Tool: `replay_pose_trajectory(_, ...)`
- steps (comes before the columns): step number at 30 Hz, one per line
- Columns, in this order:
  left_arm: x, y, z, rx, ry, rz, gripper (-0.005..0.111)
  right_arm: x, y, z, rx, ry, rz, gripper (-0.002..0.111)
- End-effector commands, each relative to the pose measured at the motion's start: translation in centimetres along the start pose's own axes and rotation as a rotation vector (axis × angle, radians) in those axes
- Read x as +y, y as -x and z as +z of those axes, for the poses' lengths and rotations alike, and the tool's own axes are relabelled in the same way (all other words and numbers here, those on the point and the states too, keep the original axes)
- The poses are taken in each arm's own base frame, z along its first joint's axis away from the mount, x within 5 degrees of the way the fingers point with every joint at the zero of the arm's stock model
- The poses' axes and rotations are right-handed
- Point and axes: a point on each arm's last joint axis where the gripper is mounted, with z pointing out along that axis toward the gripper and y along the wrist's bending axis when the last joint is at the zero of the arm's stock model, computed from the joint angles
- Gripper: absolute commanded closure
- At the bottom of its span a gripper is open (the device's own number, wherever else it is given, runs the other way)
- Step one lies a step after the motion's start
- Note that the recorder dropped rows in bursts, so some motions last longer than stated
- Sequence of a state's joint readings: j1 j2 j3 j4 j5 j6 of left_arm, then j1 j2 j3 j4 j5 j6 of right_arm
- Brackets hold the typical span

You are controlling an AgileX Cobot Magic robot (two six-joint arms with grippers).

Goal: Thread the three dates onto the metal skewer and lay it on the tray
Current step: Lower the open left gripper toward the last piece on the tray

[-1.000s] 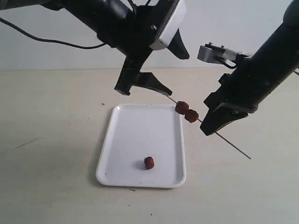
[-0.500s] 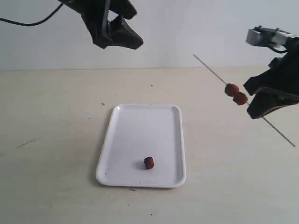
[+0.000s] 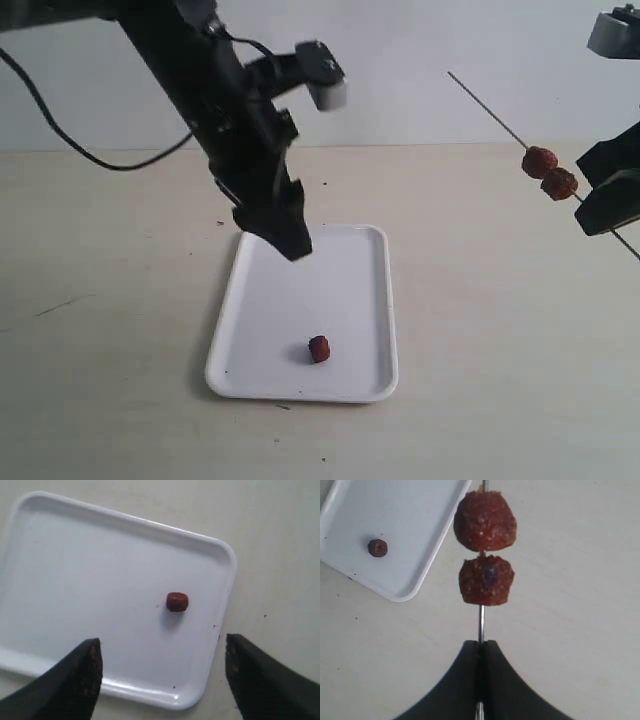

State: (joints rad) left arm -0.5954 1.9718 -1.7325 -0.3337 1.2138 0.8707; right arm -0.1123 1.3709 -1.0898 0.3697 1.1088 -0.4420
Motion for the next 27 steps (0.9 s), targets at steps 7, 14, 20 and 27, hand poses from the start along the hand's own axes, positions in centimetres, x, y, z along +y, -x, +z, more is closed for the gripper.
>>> replay_pose_trajectory(7, 0.0, -0.2, 8.2, 0.135, -0.141, -0.050, 0.040, -0.1, 0.0, -0.2, -0.023, -0.017, -0.001, 0.108)
replay_pose_trajectory(14, 0.5, -1.0, 10.6, 0.193, -0.159, -0.160, 0.040, -0.2, 0.1, -0.1, -0.034, -0.022, 0.000, 0.108)
replay_pose_trajectory(20, 0.6, -1.3, 11.3, 0.217, -0.160, -0.159, 0.040, -0.2, 0.1, -0.1, -0.034, -0.022, 0.000, 0.108)
replay_pose_trajectory(27, 0.8, -1.5, 11.4, 0.241, -0.141, -0.139, 0.040, -0.2, 0.1, -0.1, -0.030, -0.024, -0.002, 0.108)
